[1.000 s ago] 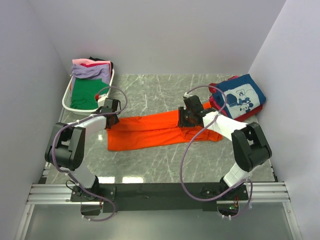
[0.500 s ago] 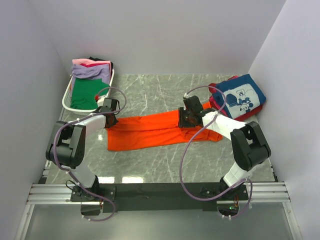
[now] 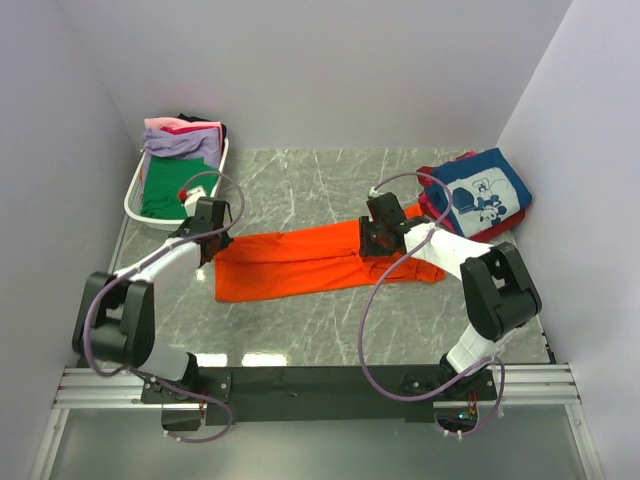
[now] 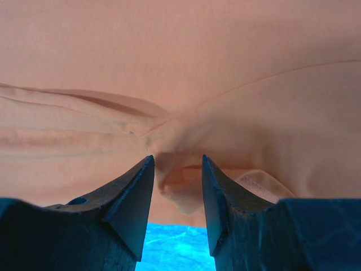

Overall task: Fold and stack the t-shirts
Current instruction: Fold the tshirt

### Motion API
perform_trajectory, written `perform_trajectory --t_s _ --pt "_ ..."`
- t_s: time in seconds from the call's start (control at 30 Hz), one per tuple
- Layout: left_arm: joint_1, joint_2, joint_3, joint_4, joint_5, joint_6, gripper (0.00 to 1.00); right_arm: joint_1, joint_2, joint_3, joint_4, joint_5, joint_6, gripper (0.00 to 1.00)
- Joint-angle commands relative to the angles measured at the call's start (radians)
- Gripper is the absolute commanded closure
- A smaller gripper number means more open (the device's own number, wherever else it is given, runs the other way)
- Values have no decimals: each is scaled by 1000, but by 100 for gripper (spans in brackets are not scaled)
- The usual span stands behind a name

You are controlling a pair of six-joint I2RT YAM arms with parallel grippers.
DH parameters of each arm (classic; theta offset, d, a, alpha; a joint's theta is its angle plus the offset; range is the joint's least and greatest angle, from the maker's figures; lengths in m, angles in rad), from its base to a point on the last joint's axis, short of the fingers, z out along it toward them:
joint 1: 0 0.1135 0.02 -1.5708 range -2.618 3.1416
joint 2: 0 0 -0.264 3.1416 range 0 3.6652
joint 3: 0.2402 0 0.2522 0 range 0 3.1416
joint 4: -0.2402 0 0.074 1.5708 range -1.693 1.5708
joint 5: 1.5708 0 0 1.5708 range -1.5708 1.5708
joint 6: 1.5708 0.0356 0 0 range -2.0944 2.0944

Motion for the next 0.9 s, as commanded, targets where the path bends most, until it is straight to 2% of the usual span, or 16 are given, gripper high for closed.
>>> perform_trajectory --t_s 0.0,0.43,0.87 --pt "2 -82 -43 31 36 -34 99 10 -69 0 -10 38 -8 54" --pt "-2 -220 -178 -3 75 -72 100 10 -90 18 -11 27 2 53" --pt "-4 -280 -230 -41 79 -98 99 74 5 132 31 -14 8 53"
